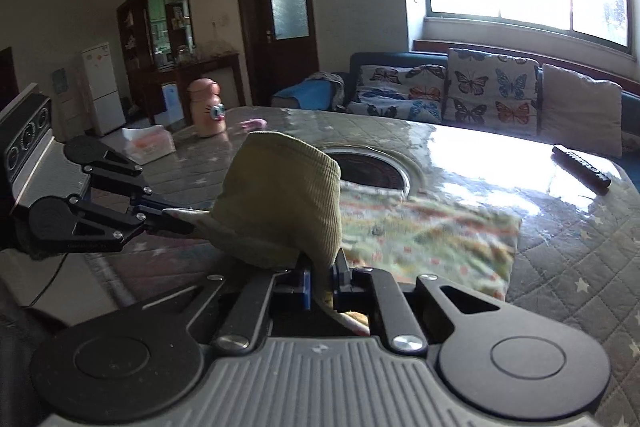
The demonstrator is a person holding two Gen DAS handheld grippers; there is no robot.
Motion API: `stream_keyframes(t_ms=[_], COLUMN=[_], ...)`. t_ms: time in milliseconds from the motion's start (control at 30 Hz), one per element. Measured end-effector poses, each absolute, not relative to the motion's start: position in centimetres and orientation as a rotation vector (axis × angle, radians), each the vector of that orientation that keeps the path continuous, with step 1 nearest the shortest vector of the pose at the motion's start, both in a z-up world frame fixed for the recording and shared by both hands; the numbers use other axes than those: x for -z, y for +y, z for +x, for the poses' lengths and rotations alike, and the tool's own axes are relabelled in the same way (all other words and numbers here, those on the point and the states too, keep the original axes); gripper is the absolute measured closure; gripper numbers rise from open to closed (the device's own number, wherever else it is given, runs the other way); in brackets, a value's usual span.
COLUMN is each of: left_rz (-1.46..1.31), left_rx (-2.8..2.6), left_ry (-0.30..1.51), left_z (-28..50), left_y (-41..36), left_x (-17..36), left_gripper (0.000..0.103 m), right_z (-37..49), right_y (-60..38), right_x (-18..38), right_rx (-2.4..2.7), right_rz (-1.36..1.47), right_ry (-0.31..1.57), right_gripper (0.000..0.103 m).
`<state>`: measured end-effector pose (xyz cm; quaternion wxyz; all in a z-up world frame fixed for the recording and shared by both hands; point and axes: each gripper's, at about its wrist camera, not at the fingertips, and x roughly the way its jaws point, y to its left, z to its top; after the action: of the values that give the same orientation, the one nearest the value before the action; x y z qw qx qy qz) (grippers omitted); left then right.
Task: Fold clothes
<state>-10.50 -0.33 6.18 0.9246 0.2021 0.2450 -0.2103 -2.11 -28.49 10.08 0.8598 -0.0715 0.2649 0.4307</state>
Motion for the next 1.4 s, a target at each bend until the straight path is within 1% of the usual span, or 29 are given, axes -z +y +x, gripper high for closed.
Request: stream_keyframes(t_ms=[100,300,467,600,667,733,767,800,967,1033,1067,1100,1133,1267,1400], left_rz=[0.413,0.36,0.313,0.288,0.275,0.247,0.236,0.225,0.206,0.197,0.199,0.198,0.197,0.219,0.221], left_rx=[0.426,0.388,0.347,0.338,0.312,0.292,0.282,0.273,0.256,0.245,0.232,0.229,0.222,0.17,0.091], left_ry=[0.493,0.491,0.533,0.615,0.675,0.737,0.753,0.77,0.758,0.753,0.75,0.744,0.736,0.733,0.743], left_z=[-10.6,-7.1,-0.8,4.9,7.7,10.0,10.7,11.4,11.6,11.4,11.3,11.3,11.4,12.1,12.5], left_y=[-0.4,0.2,1.4,2.2,2.7,3.2,3.4,3.6,3.8,4.1,4.1,4.3,4.5,5.2,5.8], left_x=[-6.8,-7.6,-7.0,-5.3,-3.6,-1.9,-1.1,-0.4,0.5,0.2,0.0,-0.2,-0.4,-0.5,-0.5], left_gripper=[0.097,0.097,0.097,0.097,0.094,0.093,0.092,0.092,0.091,0.087,0.082,0.081,0.081,0.078,0.078], right_z=[-3.1,0.7,6.6,11.4,13.5,14.9,15.6,16.1,16.3,16.0,15.9,15.7,15.5,14.9,15.1], right_y=[-28.4,-26.8,-24.8,-22.6,-21.5,-20.8,-20.5,-20.4,-21.9,-23.0,-23.7,-24.4,-25.1,-27.0,-28.3], right_x=[-11.4,-12.2,-12.4,-11.0,-9.8,-8.1,-7.3,-6.4,-4.0,-3.5,-3.2,-3.0,-2.7,-1.5,-1.2], right_rx=[-0.911,-0.903,-0.891,-0.866,-0.841,-0.806,-0.787,-0.766,-0.696,-0.669,-0.653,-0.637,-0.622,-0.561,-0.498], right_rz=[-0.171,-0.208,-0.225,-0.244,-0.247,-0.245,-0.243,-0.226,-0.157,-0.135,-0.126,-0.117,-0.109,-0.11,-0.065], right_ry=[0.542,0.524,0.554,0.622,0.65,0.66,0.665,0.675,0.69,0.695,0.698,0.701,0.704,0.721,0.724], right_gripper=[0.095,0.095,0.095,0.095,0.093,0.09,0.086,0.081,0.081,0.08,0.079,0.074,0.071,0.071,0.071])
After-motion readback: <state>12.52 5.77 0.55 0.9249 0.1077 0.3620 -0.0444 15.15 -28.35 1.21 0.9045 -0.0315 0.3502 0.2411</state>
